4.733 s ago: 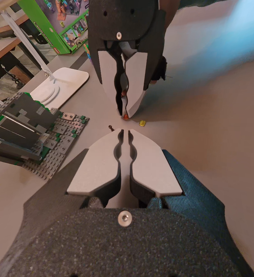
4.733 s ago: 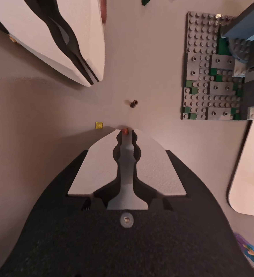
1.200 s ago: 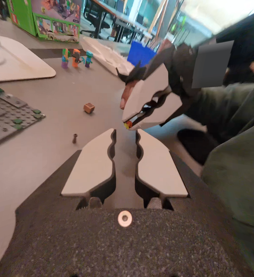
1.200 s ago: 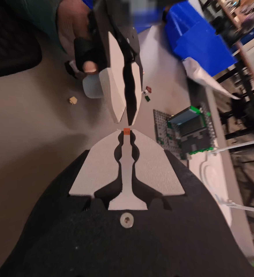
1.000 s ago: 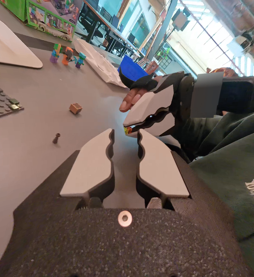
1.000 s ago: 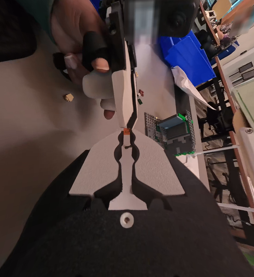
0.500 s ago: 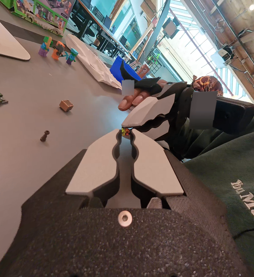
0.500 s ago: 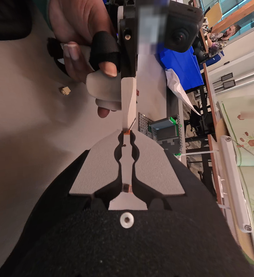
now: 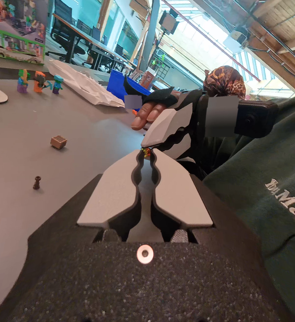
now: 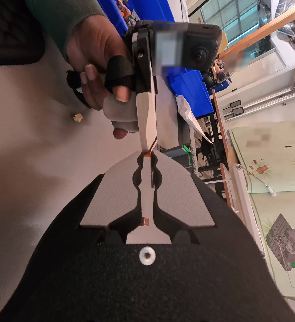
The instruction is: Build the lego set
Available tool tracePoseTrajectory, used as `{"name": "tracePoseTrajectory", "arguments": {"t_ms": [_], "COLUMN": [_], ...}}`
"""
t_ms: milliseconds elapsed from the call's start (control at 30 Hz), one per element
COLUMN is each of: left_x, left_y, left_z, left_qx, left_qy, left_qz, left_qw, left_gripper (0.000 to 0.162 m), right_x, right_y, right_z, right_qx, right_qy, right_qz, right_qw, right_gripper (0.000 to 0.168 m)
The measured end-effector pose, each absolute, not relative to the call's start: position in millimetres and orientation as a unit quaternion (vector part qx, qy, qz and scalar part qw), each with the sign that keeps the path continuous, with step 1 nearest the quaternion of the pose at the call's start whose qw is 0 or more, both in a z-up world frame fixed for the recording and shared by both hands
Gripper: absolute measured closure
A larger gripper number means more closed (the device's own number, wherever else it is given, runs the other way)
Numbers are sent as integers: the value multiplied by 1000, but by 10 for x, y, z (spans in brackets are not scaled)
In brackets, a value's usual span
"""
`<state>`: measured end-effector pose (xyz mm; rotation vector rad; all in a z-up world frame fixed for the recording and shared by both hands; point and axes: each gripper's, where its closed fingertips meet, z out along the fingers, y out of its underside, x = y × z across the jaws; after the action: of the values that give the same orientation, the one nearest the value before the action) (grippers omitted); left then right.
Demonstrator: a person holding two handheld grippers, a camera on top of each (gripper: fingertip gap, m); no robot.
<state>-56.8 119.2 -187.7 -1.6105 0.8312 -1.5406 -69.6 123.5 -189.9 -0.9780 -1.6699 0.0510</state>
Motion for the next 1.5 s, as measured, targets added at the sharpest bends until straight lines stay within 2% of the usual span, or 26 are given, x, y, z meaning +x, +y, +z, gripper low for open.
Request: {"name": "tracePoseTrajectory", "arguments": {"t_ms": [33,300,433,567,767,1100,1500], "left_x": [-565,-553,-550,-529,-460,-419,-418], "left_y": [1171,1061,982,912,788,671,521], "left_z": [-1865,-1761,-1709,-1716,-1738,-1763,-1872], "left_qx": [-623,-587,-565,-549,-525,-509,-505], "left_qy": [330,353,382,419,476,534,581], "left_qz": [-605,-626,-619,-598,-558,-508,-486], "left_qw": [371,372,390,406,432,446,413], "left_gripper": [154,154,154,154,154,154,155], "right_x": [-693,-681,-641,-577,-569,-533,-512], "right_y": [1216,1112,1041,960,805,697,549], "right_z": [-1887,-1784,-1742,-1673,-1782,-1801,-1907], "right_qx": [-414,-411,-485,-548,-561,-562,-564], "right_qy": [-710,-699,-648,-558,-533,-544,-593], "right_qz": [25,55,213,410,494,491,429], "right_qw": [570,583,547,469,396,383,383], "right_gripper": [161,160,156,155,155,159,165]}}
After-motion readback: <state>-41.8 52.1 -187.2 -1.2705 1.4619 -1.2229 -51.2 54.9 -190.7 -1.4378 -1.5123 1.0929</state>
